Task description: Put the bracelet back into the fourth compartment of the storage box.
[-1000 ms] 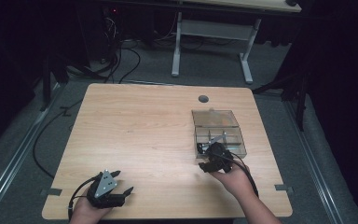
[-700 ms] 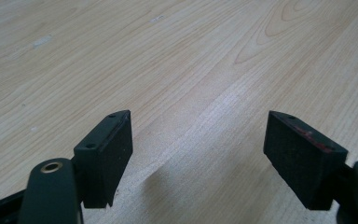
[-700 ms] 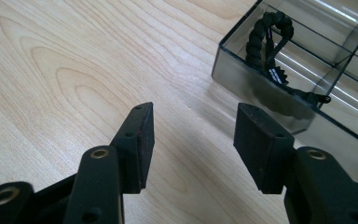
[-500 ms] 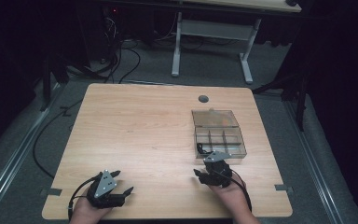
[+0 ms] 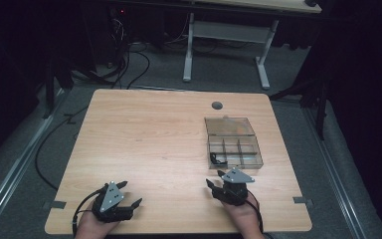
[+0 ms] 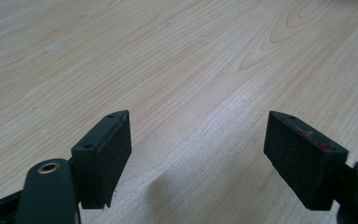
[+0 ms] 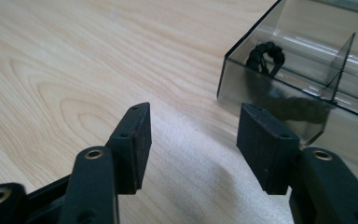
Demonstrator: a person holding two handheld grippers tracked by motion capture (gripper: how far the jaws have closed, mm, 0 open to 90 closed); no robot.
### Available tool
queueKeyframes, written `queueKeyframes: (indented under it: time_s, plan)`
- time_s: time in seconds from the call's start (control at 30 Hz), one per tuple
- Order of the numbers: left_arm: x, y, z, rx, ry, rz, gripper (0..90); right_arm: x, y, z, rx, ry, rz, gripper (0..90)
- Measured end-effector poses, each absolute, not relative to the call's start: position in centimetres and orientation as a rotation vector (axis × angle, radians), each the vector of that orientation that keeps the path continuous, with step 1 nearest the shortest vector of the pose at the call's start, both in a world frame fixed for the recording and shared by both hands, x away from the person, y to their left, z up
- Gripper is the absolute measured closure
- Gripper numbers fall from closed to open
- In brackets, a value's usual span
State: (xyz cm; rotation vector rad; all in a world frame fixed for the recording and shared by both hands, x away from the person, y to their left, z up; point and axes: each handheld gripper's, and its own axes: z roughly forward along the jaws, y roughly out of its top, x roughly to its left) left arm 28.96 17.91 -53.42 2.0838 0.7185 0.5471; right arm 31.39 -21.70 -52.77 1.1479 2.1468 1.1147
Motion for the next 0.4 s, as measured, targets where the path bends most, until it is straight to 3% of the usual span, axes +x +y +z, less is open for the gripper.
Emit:
queueKeyframes:
  time_s: [0.4]
  plan:
    - [29.02, 17.88, -53.43, 2.088, 0.728, 0.546, 23.6, 31.53, -21.97, -52.85, 1.193, 2.164, 1.122, 44.9]
